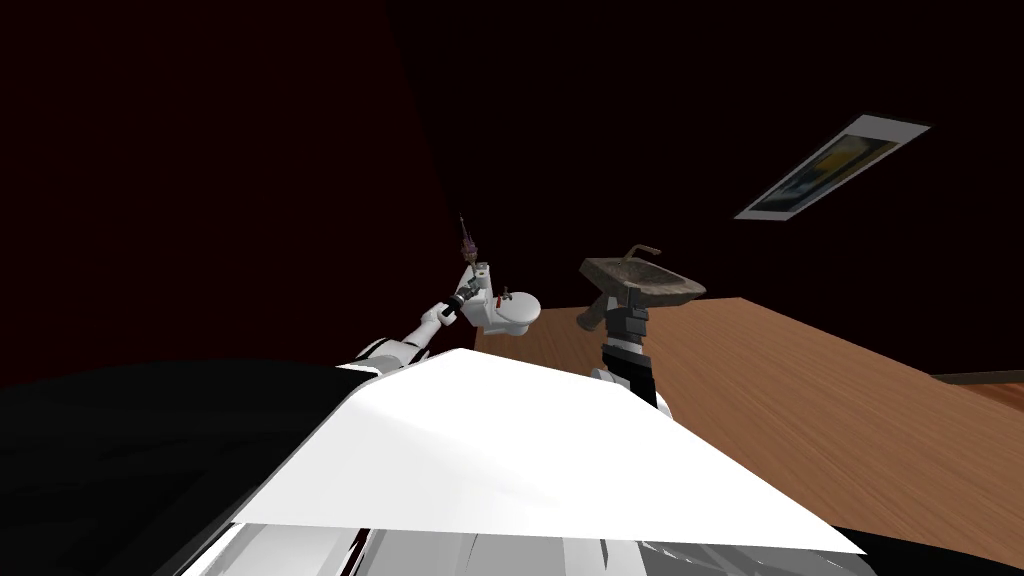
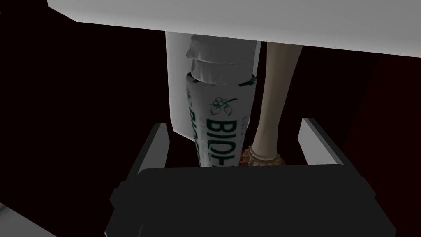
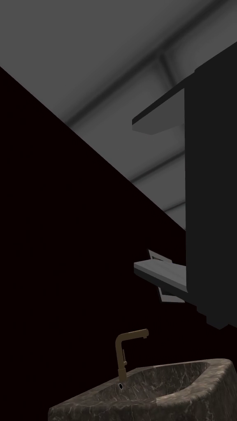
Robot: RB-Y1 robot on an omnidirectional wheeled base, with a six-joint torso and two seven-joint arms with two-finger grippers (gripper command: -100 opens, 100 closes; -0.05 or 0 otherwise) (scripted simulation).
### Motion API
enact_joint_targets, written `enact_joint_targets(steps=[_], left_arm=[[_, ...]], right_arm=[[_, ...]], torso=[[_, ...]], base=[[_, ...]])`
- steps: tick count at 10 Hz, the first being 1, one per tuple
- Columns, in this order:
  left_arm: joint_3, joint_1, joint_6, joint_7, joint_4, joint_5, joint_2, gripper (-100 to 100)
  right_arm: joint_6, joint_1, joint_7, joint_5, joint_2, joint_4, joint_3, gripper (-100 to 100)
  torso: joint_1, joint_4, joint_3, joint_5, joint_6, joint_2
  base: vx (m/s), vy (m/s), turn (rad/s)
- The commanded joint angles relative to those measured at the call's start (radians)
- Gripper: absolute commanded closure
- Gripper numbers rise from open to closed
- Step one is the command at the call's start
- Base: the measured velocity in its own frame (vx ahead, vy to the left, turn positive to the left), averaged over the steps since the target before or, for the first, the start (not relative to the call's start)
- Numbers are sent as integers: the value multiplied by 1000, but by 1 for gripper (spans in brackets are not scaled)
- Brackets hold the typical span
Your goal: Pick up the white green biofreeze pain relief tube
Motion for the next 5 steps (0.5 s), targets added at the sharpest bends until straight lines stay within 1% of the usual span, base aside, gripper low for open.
enact_joint_targets(steps=[1,2,3,4,5], left_arm=[[0,-13,-2,1,31,1,2,-100],[5,-58,-15,-10,66,9,-1,-100],[5,-74,-15,-10,77,9,-1,-100],[5,-99,-15,-10,133,9,-1,-100],[10,-138,-28,-21,169,16,-3,-100]], right_arm=[[0,0,0,0,0,0,0,0],[0,0,0,0,0,0,0,0],[0,0,0,0,0,0,0,0],[0,0,0,0,0,0,0,0],[0,0,0,0,0,0,0,0]], torso=[[0,0,0,0,0,0],[0,0,-1,0,0,-2],[0,0,0,0,1,0],[0,0,1,0,0,1],[0,0,0,0,0,0]], base=[[-17,-8,15],[-75,-3,-114],[-99,0,-70],[-52,-6,3],[-78,-8,-115]])
